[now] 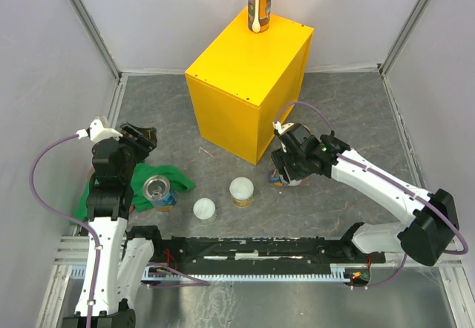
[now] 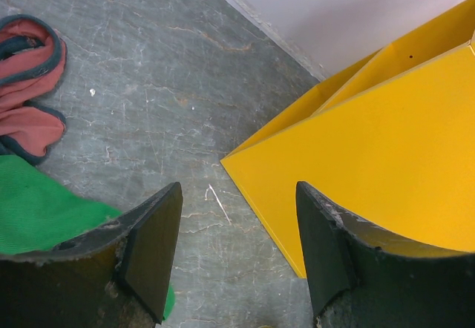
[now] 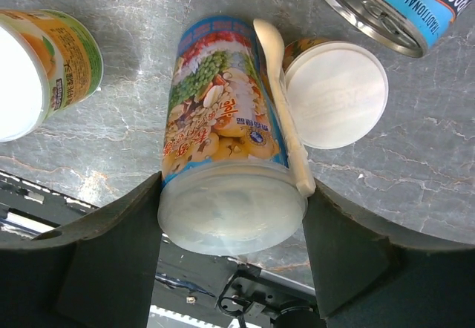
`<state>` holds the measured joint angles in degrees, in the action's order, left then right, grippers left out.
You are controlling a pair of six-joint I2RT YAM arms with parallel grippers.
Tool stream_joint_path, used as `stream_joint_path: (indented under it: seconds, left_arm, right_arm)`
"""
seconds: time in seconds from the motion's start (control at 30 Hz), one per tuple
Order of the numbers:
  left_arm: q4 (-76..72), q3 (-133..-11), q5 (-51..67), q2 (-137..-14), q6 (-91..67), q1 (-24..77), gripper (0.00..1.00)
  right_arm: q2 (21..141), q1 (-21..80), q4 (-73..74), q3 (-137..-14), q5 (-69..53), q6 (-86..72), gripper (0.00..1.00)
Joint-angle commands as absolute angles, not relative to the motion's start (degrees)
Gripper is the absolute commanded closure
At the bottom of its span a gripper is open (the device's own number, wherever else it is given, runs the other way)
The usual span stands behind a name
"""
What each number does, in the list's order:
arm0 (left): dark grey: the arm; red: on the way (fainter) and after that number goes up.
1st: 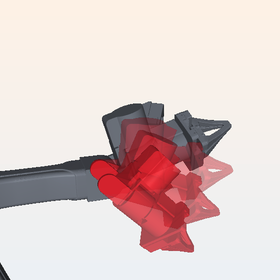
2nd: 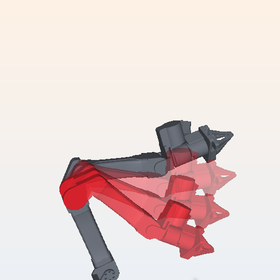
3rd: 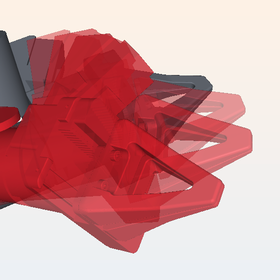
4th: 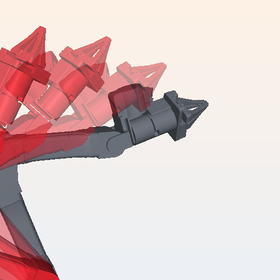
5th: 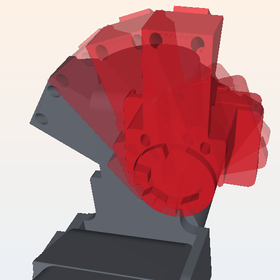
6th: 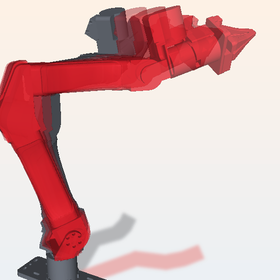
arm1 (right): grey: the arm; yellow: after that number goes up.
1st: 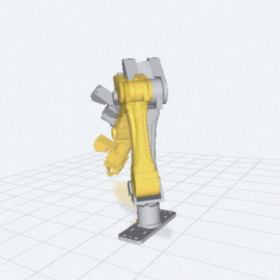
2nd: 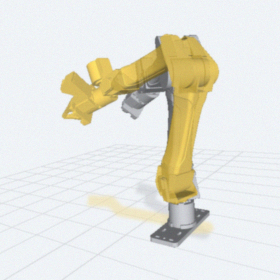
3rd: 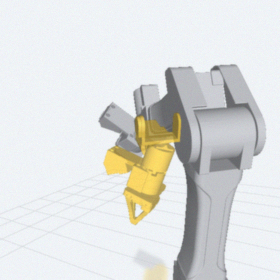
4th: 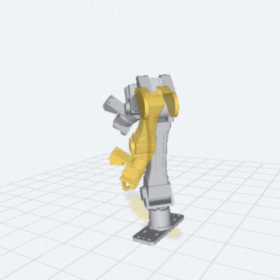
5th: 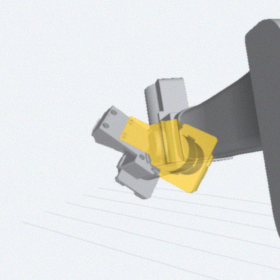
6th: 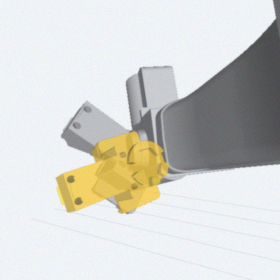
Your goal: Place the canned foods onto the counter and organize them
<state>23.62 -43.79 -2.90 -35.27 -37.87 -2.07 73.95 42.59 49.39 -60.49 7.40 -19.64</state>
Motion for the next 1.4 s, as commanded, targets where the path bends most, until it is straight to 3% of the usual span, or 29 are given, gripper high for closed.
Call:
stream_joint_path:
  seconds: [0.0,0.57,0.7,1.03,1.37]
  left_arm:
    - [20.83,-43.64,-3.01,-35.27,-36.47,-1.83,0.31]
    - [21.66,-43.49,-3.2,-34.89,-36.81,-1.85,0.31]
    - [21.71,-43.33,-2.92,-34.74,-37.3,-1.85,0.31]
    - [22.15,-43.68,-2.89,-34.64,-37.43,-1.85,0.31]
    - [22.9,-43.78,-2.99,-34.19,-37.17,-1.85,0.31]
  right_arm:
    - [73.53,42.59,49.58,-65.36,8.87,-18.27,0.44]
    - [74.35,43.6,46.58,-64.7,5.86,-17.74,0.4]
    - [74.39,45.24,44.19,-63.35,5.19,-17.89,0.33]
    - [72.95,46.83,39.8,-60.57,6.33,-18.22,0.01]
    - [66.11,47.39,36.75,-55.13,9.73,-18.53,0.01]
